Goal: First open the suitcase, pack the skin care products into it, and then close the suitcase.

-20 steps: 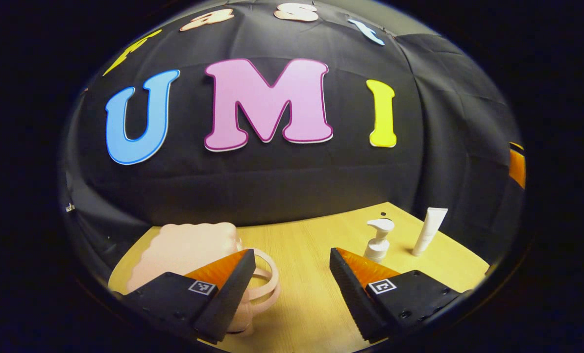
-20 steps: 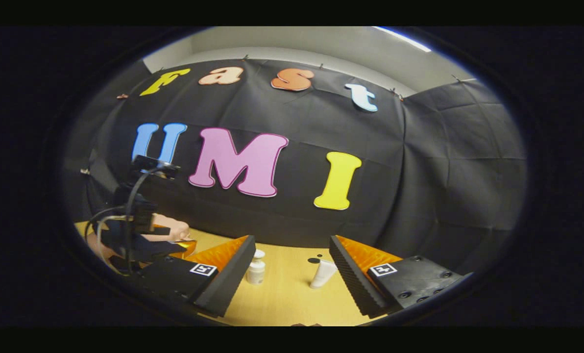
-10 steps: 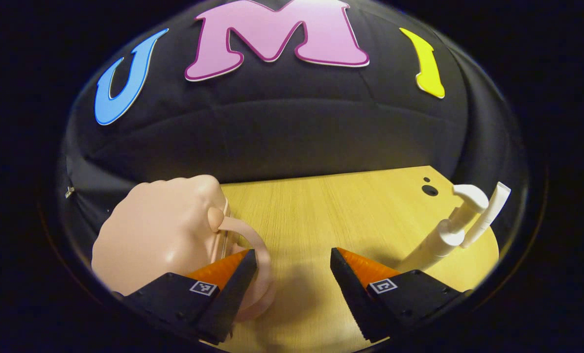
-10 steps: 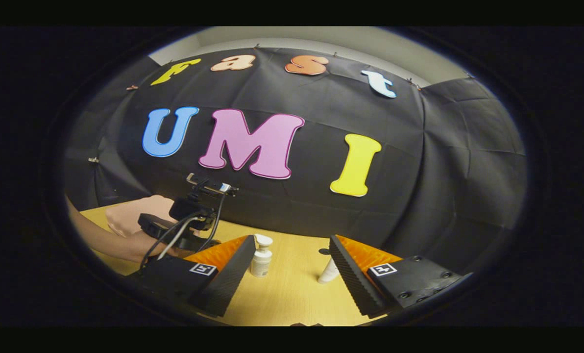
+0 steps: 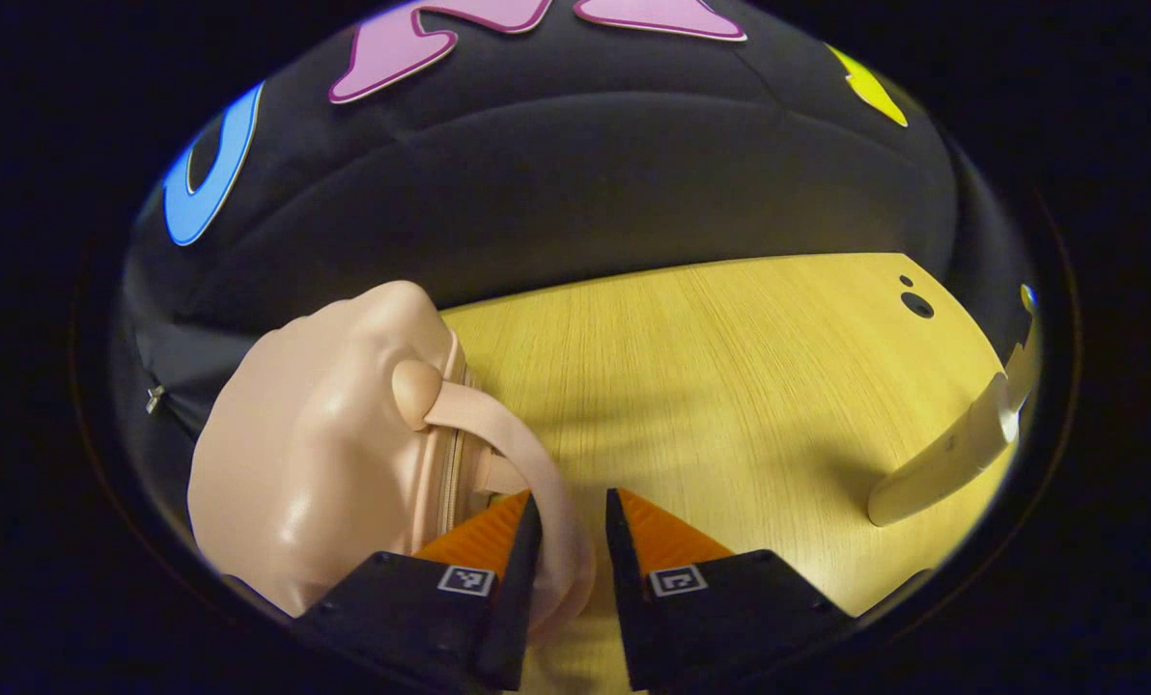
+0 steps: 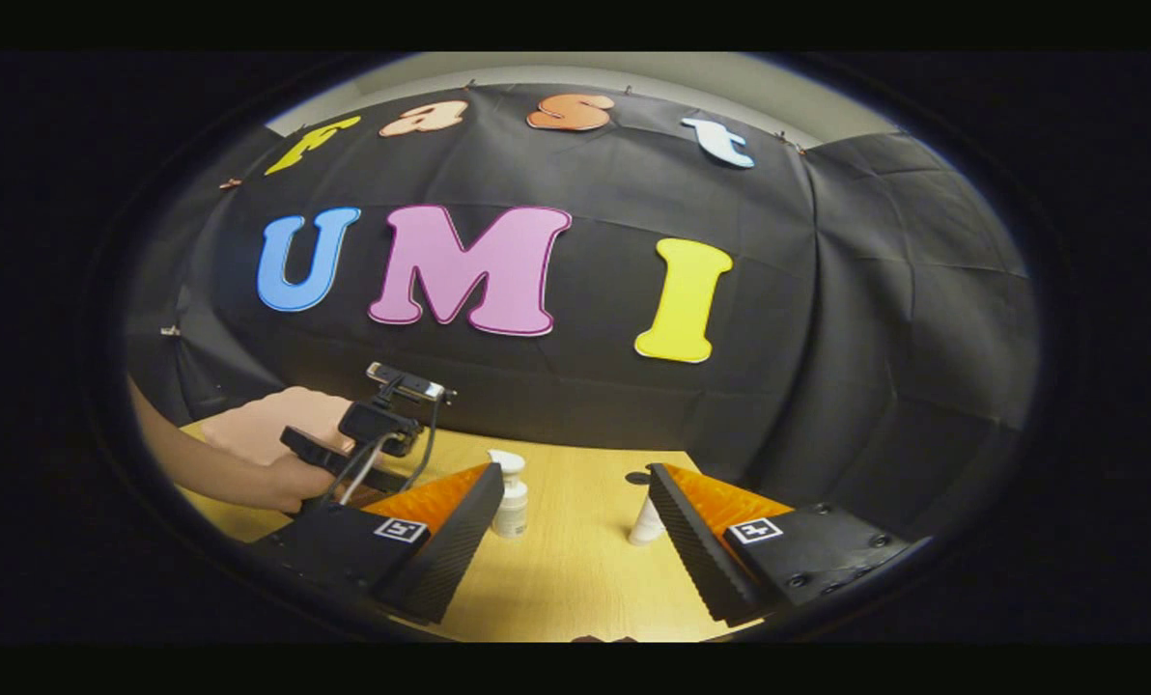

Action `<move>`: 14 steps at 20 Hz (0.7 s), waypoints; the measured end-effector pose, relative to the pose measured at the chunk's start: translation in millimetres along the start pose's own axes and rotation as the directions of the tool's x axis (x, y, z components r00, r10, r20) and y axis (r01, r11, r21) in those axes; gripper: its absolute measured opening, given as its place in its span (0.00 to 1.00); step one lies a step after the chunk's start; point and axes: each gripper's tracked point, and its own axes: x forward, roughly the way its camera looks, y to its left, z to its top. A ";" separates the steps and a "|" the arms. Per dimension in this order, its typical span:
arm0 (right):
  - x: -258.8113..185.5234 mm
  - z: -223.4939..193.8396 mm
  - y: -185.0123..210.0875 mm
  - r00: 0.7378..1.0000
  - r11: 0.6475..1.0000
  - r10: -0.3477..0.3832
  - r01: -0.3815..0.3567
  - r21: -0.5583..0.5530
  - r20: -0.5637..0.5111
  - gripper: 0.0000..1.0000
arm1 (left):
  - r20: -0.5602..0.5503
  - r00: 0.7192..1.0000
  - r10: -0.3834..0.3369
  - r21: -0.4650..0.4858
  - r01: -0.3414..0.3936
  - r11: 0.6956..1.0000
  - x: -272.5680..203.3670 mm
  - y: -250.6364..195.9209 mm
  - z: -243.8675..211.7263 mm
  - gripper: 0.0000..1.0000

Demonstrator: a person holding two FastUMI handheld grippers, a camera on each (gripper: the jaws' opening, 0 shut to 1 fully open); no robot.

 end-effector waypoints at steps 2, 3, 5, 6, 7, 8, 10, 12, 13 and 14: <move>-5.4 4.3 3.0 1.000 1.000 -0.003 0.003 0.006 0.001 0.96 | 0.009 0.997 -0.074 -0.077 0.075 0.994 -14.5 -5.4 12.2 0.24; -7.1 6.6 5.4 1.000 1.000 -0.007 0.007 -0.001 0.003 0.96 | 0.019 0.996 -0.088 -0.078 0.089 0.993 -20.1 -4.3 20.7 0.22; -11.7 17.4 10.0 1.000 1.000 -0.013 0.014 -0.015 0.022 0.96 | 0.054 0.993 -0.104 -0.049 0.106 0.993 -38.9 -2.1 41.3 0.18; -13.9 22.9 13.1 0.999 1.000 -0.013 0.013 -0.014 0.031 0.97 | 0.071 0.990 -0.119 -0.054 0.123 0.991 -53.9 2.4 51.8 0.18; -14.6 28.6 21.3 0.999 1.000 -0.001 0.001 -0.010 0.040 0.97 | 0.083 0.985 -0.152 -0.083 0.159 0.984 -70.3 6.6 63.4 0.17; -15.3 32.9 30.5 0.999 1.000 0.012 -0.012 -0.012 0.049 0.96 | 0.092 0.978 -0.185 -0.115 0.195 0.974 -86.9 15.4 75.4 0.16; -15.1 40.6 50.0 0.998 0.999 0.037 -0.036 -0.024 0.059 0.96 | 0.090 0.965 -0.245 -0.166 0.257 0.952 -114.4 36.1 96.4 0.16; -17.8 51.2 69.9 0.995 0.998 0.068 -0.066 -0.024 0.072 0.96 | 0.090 0.952 -0.293 -0.180 0.305 0.935 -138.8 65.7 117.9 0.16; -20.5 57.7 79.5 0.993 0.997 0.079 -0.077 -0.026 0.083 0.96 | 0.075 0.950 -0.304 -0.176 0.313 0.933 -148.2 84.9 122.6 0.16; -23.2 65.0 88.8 0.991 0.996 0.089 -0.087 -0.029 0.099 0.97 | 0.070 0.950 -0.306 -0.162 0.313 0.936 -159.6 111.2 127.3 0.16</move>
